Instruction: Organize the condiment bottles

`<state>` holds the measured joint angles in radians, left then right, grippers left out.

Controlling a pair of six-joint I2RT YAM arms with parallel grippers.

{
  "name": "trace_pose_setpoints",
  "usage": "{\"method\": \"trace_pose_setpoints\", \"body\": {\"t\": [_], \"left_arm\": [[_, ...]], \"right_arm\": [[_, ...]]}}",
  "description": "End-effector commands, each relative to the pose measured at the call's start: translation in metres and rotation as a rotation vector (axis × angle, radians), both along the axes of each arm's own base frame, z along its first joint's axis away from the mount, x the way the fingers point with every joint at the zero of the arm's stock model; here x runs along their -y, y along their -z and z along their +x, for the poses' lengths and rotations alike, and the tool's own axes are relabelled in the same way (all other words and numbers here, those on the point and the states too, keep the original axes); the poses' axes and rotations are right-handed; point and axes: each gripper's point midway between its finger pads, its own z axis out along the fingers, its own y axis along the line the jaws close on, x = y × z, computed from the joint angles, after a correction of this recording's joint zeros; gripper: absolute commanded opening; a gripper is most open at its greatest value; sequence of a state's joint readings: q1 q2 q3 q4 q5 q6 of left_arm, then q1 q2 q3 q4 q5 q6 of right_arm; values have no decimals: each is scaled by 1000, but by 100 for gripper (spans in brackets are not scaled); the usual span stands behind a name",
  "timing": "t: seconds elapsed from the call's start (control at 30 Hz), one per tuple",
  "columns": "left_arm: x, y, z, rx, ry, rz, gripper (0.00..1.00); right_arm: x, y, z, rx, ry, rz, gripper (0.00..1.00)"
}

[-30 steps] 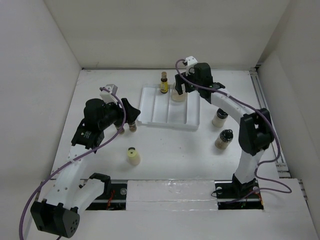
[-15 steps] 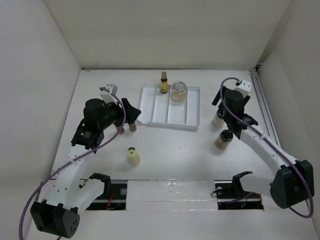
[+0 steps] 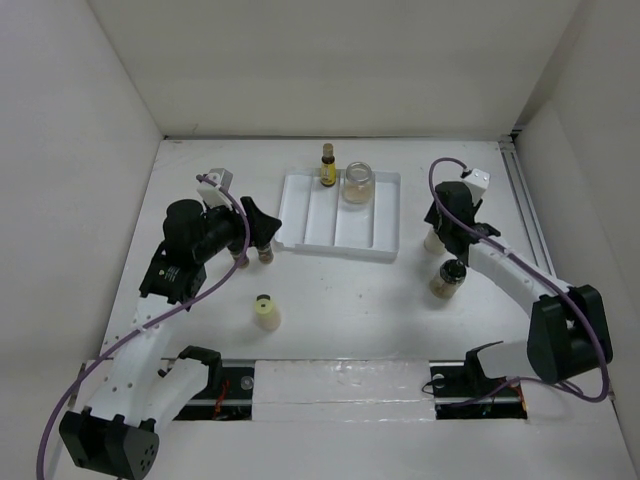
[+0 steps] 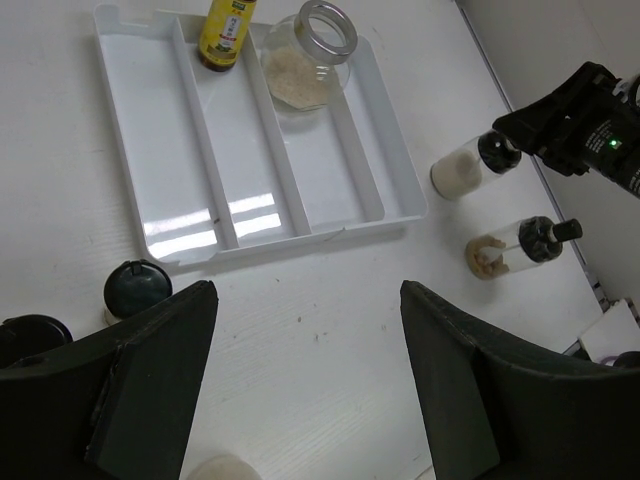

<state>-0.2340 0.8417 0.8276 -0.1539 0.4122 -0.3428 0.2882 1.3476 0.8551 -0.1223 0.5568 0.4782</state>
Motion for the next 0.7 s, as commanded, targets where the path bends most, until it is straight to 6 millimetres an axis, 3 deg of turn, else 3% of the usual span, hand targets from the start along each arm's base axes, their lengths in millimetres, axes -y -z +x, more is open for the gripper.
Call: {"method": "trace_pose_setpoints", "body": {"t": [0.0, 0.2, 0.27, 0.33, 0.47, 0.63, 0.67], "left_arm": [[2, -23, 0, 72, 15, -26, 70], [3, -20, 1, 63, 15, -24, 70], [3, -20, 1, 63, 15, -24, 70], [3, -20, 1, 63, 15, -24, 70], [3, -18, 3, 54, 15, -22, 70], [2, -17, 4, 55, 6, -19, 70], [2, -17, 4, 55, 6, -19, 70]], "right_arm": [[0, -20, 12, 56, 33, 20, 55], [2, -23, 8, 73, 63, 6, 22], [-5, -41, 6, 123, 63, -11, 22], [-13, -72, 7, 183, 39, -23, 21], [-54, -121, 17, 317, -72, 15, 21], [-85, -138, 51, 343, -146, 5, 21], [-90, -128, 61, 323, -151, -11, 21]]}}
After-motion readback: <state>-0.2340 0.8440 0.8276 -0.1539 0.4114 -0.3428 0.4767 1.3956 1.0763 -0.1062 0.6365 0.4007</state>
